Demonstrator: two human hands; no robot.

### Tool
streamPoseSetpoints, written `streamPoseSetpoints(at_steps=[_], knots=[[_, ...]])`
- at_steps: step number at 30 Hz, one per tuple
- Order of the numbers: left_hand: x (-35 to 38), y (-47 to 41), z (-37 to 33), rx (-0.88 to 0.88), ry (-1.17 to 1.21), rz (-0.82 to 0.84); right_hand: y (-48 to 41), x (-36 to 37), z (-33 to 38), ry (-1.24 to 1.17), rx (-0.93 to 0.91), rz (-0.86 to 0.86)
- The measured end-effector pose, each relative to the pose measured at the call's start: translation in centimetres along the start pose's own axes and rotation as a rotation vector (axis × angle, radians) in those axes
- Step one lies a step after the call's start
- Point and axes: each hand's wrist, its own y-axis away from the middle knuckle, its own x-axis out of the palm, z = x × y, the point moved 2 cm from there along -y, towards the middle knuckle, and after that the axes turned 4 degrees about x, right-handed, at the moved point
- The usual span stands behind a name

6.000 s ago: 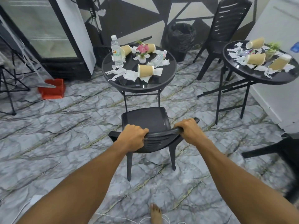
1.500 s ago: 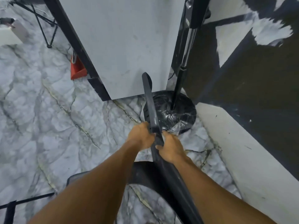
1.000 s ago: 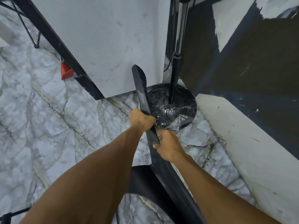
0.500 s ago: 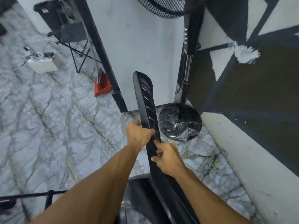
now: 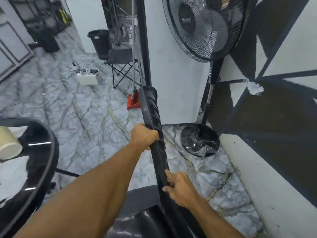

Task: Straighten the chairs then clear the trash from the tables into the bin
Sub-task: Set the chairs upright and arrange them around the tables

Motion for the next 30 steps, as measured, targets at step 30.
streamPoseSetpoints(at_steps=[30], knots=[[2.8, 19.7, -5.1, 0.227, -0.283, -0.263, 2.1, -21.8, 9.6, -0.326, 0.073, 0.090]])
